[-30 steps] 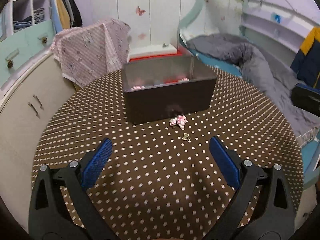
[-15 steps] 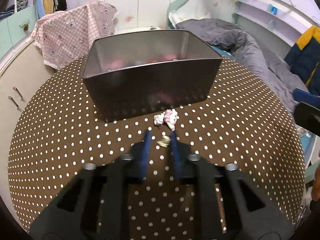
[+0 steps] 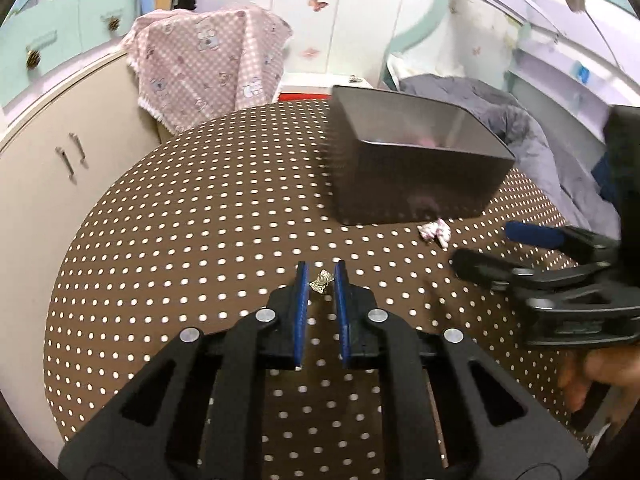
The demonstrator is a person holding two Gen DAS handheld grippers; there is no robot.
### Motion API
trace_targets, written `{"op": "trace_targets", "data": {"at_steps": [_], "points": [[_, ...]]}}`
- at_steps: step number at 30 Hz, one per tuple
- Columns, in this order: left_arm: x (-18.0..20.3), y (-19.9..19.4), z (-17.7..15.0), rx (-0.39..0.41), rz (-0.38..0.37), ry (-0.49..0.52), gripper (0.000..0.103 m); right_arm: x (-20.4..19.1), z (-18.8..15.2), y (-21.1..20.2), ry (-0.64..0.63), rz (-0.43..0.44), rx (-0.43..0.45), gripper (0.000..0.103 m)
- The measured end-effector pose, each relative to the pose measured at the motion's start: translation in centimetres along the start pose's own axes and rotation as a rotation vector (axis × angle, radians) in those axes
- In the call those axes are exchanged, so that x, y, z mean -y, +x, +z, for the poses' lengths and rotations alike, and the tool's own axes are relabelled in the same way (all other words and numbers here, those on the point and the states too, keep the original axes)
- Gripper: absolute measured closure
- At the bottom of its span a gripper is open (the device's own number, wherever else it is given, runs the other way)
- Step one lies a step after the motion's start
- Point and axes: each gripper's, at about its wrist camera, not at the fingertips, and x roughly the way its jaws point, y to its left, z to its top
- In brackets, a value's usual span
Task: Organize jewelry
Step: 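Grasp the small gold charm with the left gripper while the right grasps a pink bunny charm, then carry both charms over the metal box with both grippers, then open both grippers over the box and withdraw them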
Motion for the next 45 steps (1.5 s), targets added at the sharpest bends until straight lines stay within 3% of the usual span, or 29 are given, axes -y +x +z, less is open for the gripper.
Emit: {"op": "trace_targets", "data": {"at_steps": [3, 4, 5, 7, 8, 18, 23, 29, 36, 45], "points": [[-0.4, 0.0, 0.0, 0.001, -0.007, -0.020, 0.090, -1.1, 0.5, 1.2, -0.030, -0.091, 0.008, 0.026], [-0.5, 0.0, -0.1, 0.003, -0.010, -0.021, 0.090, -1.5, 0.5, 1.3, -0.046, -0.125, 0.008, 0.036], [-0.5, 0.0, -0.2, 0.003, -0.013, -0.022, 0.090, -1.7, 0.3, 1.1, -0.060, -0.143, 0.015, 0.055], [-0.6, -0.1, -0.1, 0.008, -0.011, -0.022, 0.090, -1.4, -0.1, 0.5, -0.059, -0.121, 0.020, 0.082], [-0.5, -0.1, 0.0, 0.011, -0.010, -0.020, 0.090, -1.1, -0.4, 0.1, -0.057, -0.105, 0.020, 0.086], [-0.3, -1.8, -0.7, 0.028, -0.018, -0.010, 0.090, 1.5, -2.9, -7.5, -0.061, -0.012, 0.122, 0.087], [-0.1, -4.3, 1.0, 0.078, -0.033, 0.007, 0.090, 1.6, -1.0, -12.5, -0.067, 0.016, 0.220, 0.087], [1.0, -9.0, 5.6, 0.186, -0.039, 0.065, 0.090, 0.3, 2.6, -17.5, -0.112, 0.033, 0.332, 0.086], [2.4, -12.6, 10.8, 0.267, -0.064, 0.105, 0.090, -0.2, 6.8, -18.8, -0.128, 0.051, 0.372, 0.086], [2.9, -9.4, 15.7, 0.188, -0.109, 0.098, 0.090, 0.0, 10.9, -15.1, -0.113, 0.073, 0.277, 0.086]]}}
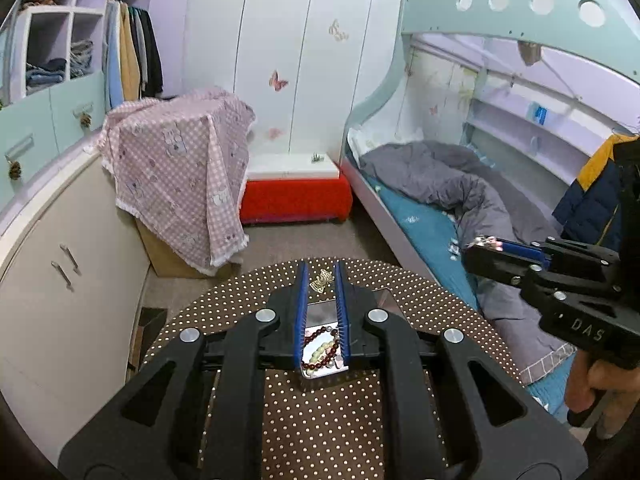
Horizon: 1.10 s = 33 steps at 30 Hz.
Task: Organize jewelry
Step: 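Open both grippers over the box and withdraw them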
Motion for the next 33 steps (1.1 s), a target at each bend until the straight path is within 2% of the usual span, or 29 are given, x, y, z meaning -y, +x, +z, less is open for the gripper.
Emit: {"op": "trace_targets", "data": {"at_steps": [9, 10, 11, 12, 13, 14, 15, 16, 17, 24, 28, 33], "points": [[-0.6, 7.3, -0.1, -0.155, -0.058, -0.057, 0.090, 2.1, 0.0, 7.4, 0.093, 0.054, -0.147, 0.086], [-0.8, 8.2, -0.3, -0.173, -0.059, -0.061, 0.089, 2.3, -0.1, 7.9, 0.104, 0.060, -0.160, 0.085], [-0.9, 8.6, -0.3, -0.184, -0.060, -0.067, 0.088, 2.6, -0.3, 8.4, 0.120, 0.064, -0.173, 0.079], [-1.1, 9.1, -0.4, -0.201, -0.045, -0.074, 0.082, 2.8, -0.4, 8.7, 0.133, 0.060, -0.177, 0.071], [-1.4, 9.2, -0.5, -0.207, -0.023, -0.081, 0.065, 3.1, -0.4, 8.8, 0.150, 0.044, -0.172, 0.050], [-1.8, 9.1, -0.5, -0.198, 0.020, -0.093, 0.045, 3.7, -0.6, 8.6, 0.178, 0.006, -0.152, 0.033], [-2.4, 8.7, -0.5, -0.177, 0.046, -0.117, 0.035, 4.1, -0.8, 8.3, 0.199, 0.003, -0.137, 0.026], [-3.0, 8.2, -0.6, -0.155, 0.047, -0.142, 0.019, 4.3, -0.8, 8.0, 0.213, 0.006, -0.126, 0.013], [-3.4, 7.9, -0.6, -0.142, 0.042, -0.158, 0.013, 4.5, -1.0, 7.6, 0.219, -0.003, -0.113, 0.009], [-4.2, 4.1, -0.9, -0.060, 0.144, -0.136, 0.009, 4.4, -1.2, 4.7, 0.219, -0.072, -0.060, 0.008], [-3.8, 0.9, -1.1, -0.003, 0.224, -0.106, 0.008, 4.2, -1.2, 3.4, 0.222, -0.078, -0.036, 0.008], [-3.5, -2.0, -1.1, 0.048, 0.268, -0.081, 0.008, 3.1, -0.9, 0.9, 0.202, -0.084, 0.008, 0.008]]}}
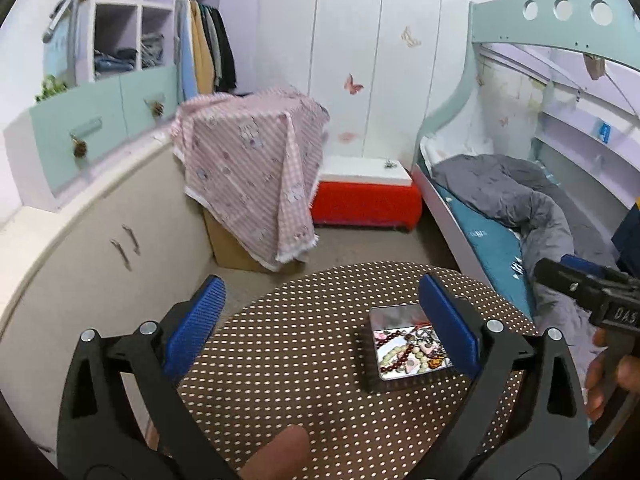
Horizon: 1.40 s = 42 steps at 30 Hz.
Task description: Organize jewelry
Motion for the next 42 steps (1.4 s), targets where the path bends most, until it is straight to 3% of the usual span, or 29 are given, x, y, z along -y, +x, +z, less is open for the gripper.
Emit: {"op": "trace_targets", "data": {"at_steps": [10, 21, 32, 42], "points": [[1.4, -7.0, -1.9, 0.123, 0.053, 0.048, 0.006, -1.8, -1.6, -6.5, -0.046, -0.007, 0.110, 0.008], [2.7, -13.1, -5.7, 0.231, 0.146, 0.068, 0.006, -3.8, -6.4, -12.6, -0.076, -0.093, 0.238, 0.008], [3.5, -16.1, -9.2, 0.257, 0.146, 0.039, 0.006, -5.5, -10.5, -14.4, -0.091, -0.137, 0.270, 0.008], [2.5, -17.3, -10.4, 0.260, 0.176, 0.000, 0.006, -7.7, -11.9, -14.8, -0.137, -0.149, 0.290, 0.008]]}}
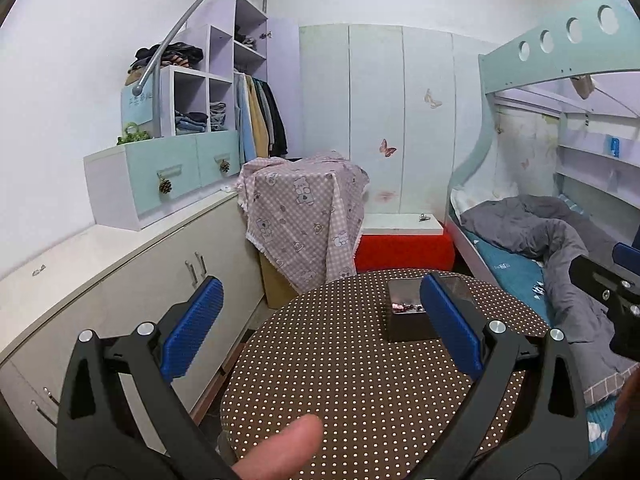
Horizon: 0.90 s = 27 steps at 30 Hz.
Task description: Organize jewelry
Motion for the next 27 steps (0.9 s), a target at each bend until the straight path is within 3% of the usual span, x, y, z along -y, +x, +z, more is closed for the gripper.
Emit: {"op": "trace_targets", "data": {"at_steps": [20, 27], "points": [[0.9, -1.7, 0.0, 0.046, -0.069, 0.009, 0.006, -0.3, -0.7, -1.1, -0.014, -0.030, 0.027, 0.008], [0.9, -1.2, -0.2, 0.025, -0.058, 0.010, 0.006, -0.4, -0.9, -1.0, -0.011, -0.026, 0.020, 0.008]]}}
